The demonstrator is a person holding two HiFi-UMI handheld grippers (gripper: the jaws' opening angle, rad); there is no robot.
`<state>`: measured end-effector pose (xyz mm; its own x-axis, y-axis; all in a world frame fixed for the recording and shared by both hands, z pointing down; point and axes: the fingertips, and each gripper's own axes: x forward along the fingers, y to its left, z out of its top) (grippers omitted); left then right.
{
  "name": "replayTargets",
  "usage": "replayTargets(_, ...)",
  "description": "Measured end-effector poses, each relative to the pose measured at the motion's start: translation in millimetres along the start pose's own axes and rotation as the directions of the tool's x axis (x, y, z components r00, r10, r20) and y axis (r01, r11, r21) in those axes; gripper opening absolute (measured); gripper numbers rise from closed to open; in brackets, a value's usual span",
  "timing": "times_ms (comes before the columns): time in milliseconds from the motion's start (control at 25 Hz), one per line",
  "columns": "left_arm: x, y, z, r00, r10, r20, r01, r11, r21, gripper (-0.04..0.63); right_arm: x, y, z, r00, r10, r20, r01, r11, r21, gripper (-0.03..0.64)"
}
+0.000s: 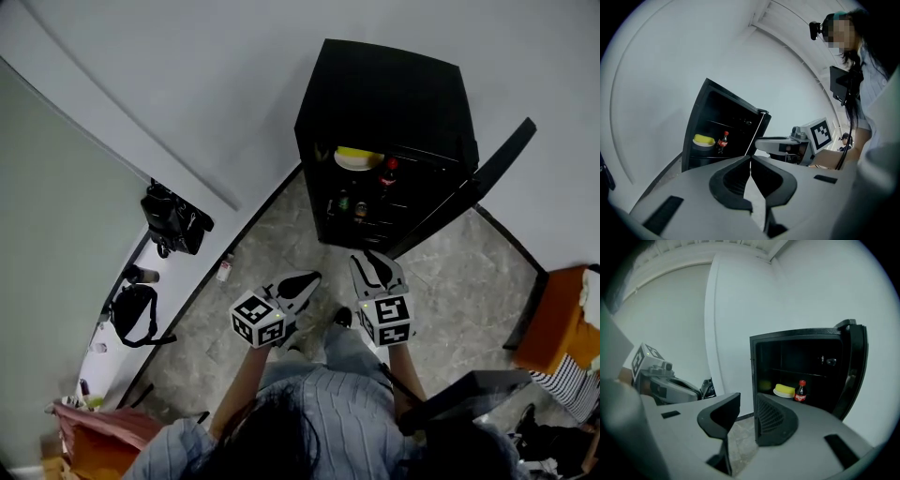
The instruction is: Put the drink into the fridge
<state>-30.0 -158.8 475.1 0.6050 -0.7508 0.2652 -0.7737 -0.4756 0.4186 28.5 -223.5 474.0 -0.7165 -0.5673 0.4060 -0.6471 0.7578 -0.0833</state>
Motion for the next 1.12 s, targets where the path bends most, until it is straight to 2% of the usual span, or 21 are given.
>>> replayTargets(200,-38.2,-4.8,-10.2,1.0,-0.009,0.001,0.009,1.0,0.0,0.009,-7.4,29.2,5.6,0.999,-0.022,0.029,0.021,0.999,0.038,0.095)
replayTargets(520,-111.9,-14.9,-39.8,0.999,-0.039,-0.017,0.039,0.999,0.02,0.009,-33.0,103.9,-14.4,0.998,-0.035,0.049,0.029,0.994,0.108,0.074)
replayTargets(880,-176.3,-48.7,-68.0,0.994,-0.108,-0.012,0.109,0.993,0.045,0.009,-77.6,181.9,-40.9,0.996,-0.067,0.063,0.054,0.982,0.183,0.071)
replayTargets(1120,-196.9,-72.7,-84.4,0.987,-0.163,-0.011,0.164,0.984,0.064,0.009,-110.2,209.6,-60.0,0.993,-0.093,0.066,0.078,0.976,0.206,0.071)
